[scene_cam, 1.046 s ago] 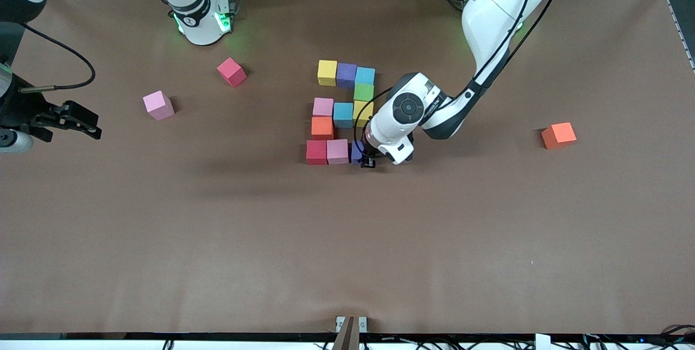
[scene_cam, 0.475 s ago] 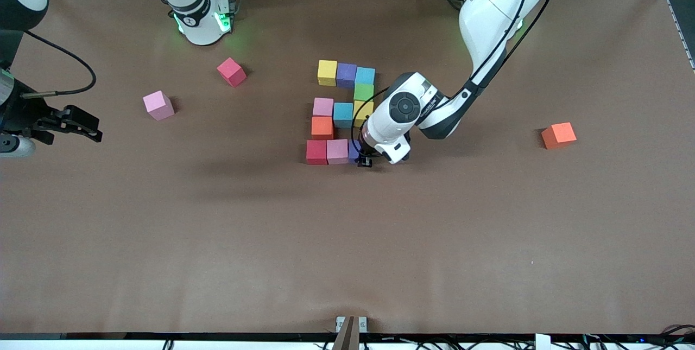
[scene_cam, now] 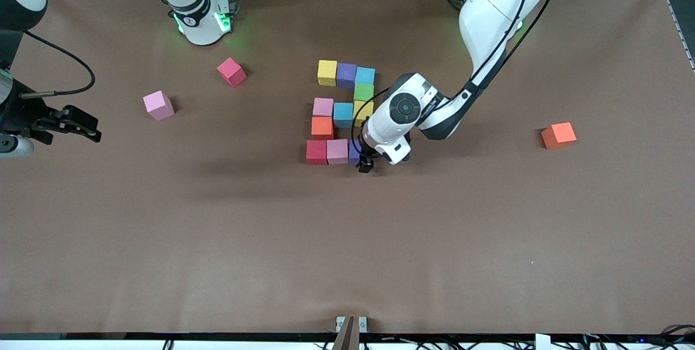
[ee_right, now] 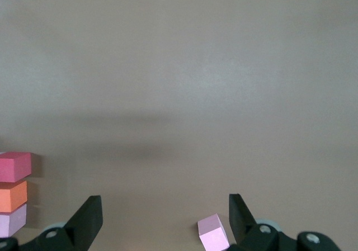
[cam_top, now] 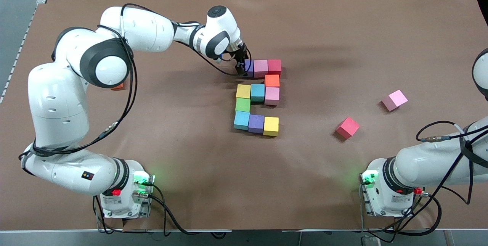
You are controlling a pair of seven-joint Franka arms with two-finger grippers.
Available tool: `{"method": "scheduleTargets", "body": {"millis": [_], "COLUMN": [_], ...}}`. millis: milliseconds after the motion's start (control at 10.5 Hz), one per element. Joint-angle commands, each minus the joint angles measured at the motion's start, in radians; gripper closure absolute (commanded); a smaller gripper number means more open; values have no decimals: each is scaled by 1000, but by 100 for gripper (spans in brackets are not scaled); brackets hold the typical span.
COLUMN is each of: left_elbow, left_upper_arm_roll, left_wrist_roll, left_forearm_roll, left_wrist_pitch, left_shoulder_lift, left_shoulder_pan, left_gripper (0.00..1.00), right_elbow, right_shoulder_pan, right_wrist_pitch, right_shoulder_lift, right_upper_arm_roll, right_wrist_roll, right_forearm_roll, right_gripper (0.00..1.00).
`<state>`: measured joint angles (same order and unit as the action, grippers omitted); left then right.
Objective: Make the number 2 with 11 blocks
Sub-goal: 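Lower the purple cube beside the light pink cube with the left gripper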
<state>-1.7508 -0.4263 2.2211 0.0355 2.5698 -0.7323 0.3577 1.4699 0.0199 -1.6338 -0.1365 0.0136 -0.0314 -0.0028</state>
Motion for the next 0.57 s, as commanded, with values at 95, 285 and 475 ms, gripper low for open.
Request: {"method": "scheduleTargets", "body": {"millis": [95,285,475], "left_elbow": [11,11,11], "left_upper_arm_roll": [15,15,14], "left_wrist_roll": [22,23,25], "left_forearm_roll": [17,17,17], "left_wrist_pitch": [-11,-45,-51], "left_shoulder_lift": [17,30,51], "left_shoulder_pan": [14,14,10], "left_gripper": [0,0,0], "right_elbow": [-20,-17,-13], "right_shoulder_pan": [-8,-9,-9], "right_wrist_pitch": [14,20,29], "right_shoulder_lift": [-5,6,14], "right_upper_arm_roll": [-1,-1,-1], "right_wrist_roll": [-18,-15,-15], "right_forearm_roll": [15,14,14], "right_gripper": [0,0,0]}}
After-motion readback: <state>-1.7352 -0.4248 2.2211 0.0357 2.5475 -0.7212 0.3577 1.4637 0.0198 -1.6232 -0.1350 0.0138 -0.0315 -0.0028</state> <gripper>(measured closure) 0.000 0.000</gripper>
